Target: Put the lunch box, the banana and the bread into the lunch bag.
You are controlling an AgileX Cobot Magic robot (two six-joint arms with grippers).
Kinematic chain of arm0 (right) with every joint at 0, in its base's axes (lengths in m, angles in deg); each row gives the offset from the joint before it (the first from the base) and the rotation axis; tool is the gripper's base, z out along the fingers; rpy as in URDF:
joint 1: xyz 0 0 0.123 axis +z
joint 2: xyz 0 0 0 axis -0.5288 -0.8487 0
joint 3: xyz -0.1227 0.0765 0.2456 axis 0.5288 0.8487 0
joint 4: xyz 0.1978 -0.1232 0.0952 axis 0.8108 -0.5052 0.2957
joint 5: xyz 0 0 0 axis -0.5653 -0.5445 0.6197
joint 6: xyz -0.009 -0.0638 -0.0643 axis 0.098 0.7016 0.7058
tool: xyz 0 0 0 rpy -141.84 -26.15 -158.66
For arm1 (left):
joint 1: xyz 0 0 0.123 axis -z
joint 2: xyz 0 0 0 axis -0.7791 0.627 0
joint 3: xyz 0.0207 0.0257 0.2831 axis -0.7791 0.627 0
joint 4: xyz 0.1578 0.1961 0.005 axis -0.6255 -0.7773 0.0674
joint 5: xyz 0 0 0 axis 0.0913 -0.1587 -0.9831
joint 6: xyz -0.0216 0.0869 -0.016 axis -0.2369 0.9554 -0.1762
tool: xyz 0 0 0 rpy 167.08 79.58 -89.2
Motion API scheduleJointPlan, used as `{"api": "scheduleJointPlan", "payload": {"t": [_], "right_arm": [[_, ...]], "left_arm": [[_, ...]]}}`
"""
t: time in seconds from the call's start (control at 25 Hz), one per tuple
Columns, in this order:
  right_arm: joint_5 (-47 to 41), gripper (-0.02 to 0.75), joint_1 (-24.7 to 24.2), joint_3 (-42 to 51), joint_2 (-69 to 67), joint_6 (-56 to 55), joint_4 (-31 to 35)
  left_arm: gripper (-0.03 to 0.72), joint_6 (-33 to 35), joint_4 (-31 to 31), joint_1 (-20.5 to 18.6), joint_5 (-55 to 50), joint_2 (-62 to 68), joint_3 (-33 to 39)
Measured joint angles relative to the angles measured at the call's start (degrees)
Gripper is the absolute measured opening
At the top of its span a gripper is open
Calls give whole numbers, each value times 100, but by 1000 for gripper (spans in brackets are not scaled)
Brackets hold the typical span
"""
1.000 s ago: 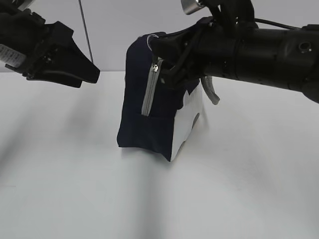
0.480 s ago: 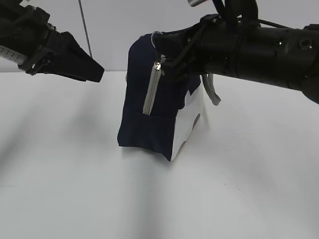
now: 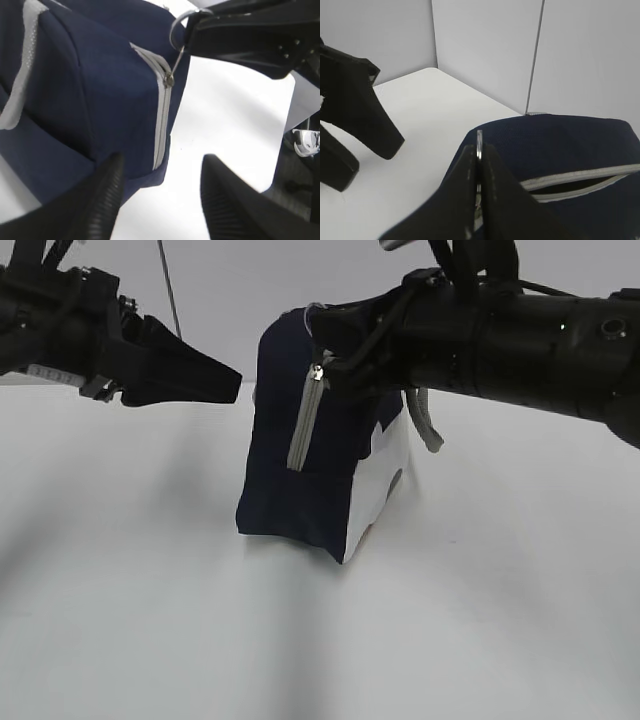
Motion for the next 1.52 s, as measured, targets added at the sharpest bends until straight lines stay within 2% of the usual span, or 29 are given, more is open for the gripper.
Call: {"api": "scheduleJointPlan", "payload": {"t": [0.12,0.32,0.64,0.92,1.2,1.52], "right_arm": [[0,-16,0,0,0,-7,3],[0,-16,0,-71,0,-12,3],[-88,-16,0,-310,0,-12,3],[-812,-16,0,-343,13,-12,3],[-859,-16,0,-343,3,-29,-126],[-509,-16,0,-343,3,-211,-391]], "left_arm": [[361,464,484,-95,11,146,108],[361,732,644,-131,-25,405,119],[361,852,770,-131,-25,456,119],[361,926,841,-131,-25,456,119],[361,926,877,-131,-41,456,119],[361,926,877,-131,-57,456,119]]}}
